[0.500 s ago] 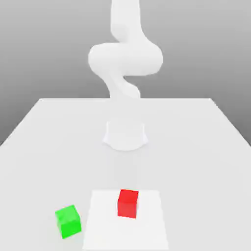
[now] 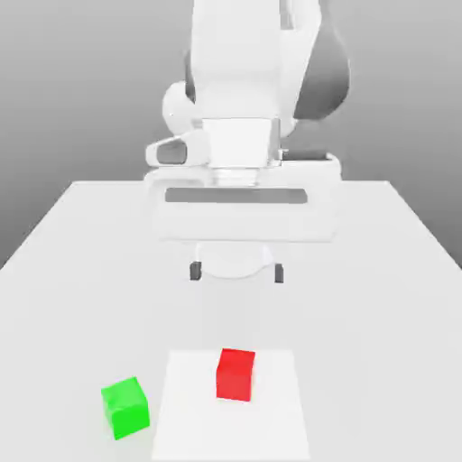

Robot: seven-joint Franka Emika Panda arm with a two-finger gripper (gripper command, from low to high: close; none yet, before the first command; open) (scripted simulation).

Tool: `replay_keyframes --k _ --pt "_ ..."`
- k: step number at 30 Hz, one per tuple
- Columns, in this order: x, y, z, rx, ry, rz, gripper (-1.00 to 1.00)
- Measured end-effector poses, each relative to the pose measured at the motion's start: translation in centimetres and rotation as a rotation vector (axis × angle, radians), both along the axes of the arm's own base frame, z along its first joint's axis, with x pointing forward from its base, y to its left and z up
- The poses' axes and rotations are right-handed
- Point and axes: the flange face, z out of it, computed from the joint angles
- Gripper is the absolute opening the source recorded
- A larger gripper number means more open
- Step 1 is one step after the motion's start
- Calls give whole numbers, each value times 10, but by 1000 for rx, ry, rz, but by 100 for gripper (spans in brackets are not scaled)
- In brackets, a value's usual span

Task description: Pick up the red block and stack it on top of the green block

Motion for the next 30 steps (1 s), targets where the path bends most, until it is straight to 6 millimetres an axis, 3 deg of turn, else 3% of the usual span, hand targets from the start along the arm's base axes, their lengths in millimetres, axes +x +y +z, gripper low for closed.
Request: replay_keyframes --k 4,10,11,18,24,26,30 --pt "-34 1 -78 -1 133 -27 0" --pt "-40 1 -142 -2 157 -31 0" --pt "-41 1 -150 -2 157 -31 -100" --pt "-41 1 -150 -2 156 -31 -100" --pt "-41 1 -99 -2 157 -31 -100" --pt "-29 -26 -85 1 157 -62 -100" --pt "-4 -130 -60 11 157 -170 -100"
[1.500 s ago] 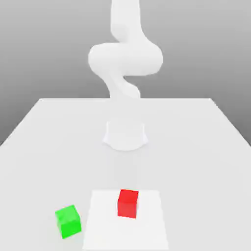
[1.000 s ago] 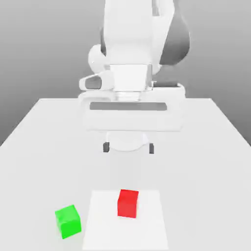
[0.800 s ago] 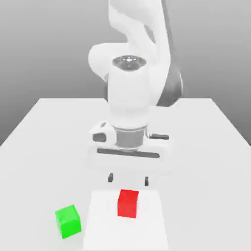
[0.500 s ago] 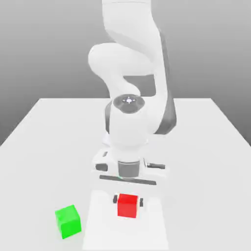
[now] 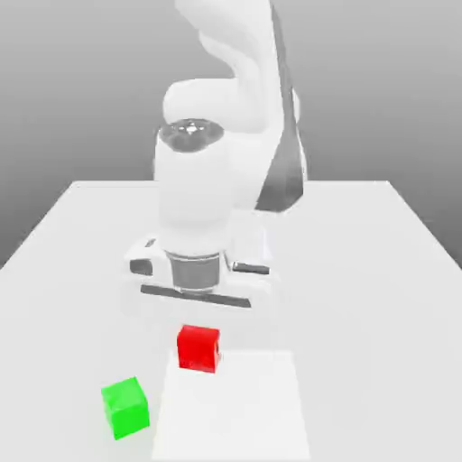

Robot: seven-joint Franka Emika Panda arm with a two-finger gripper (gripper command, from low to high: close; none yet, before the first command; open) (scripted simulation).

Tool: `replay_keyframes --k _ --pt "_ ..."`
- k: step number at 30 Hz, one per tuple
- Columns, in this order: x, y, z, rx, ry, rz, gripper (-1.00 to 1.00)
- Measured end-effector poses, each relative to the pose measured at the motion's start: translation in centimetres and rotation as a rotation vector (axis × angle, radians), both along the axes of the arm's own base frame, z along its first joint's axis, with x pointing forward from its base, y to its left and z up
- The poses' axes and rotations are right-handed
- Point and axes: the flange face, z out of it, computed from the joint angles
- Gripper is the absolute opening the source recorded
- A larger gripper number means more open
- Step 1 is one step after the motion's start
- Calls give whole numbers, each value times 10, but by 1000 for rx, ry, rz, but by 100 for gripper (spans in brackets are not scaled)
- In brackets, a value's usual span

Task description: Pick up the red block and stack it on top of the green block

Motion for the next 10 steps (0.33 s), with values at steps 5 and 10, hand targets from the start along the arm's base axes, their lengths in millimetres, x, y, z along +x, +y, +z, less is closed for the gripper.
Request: replay_keyframes --k 5,10 --pt "10 -23 -36 1 0 7 -100" --pt "10 -23 -54 -1 1 7 100"
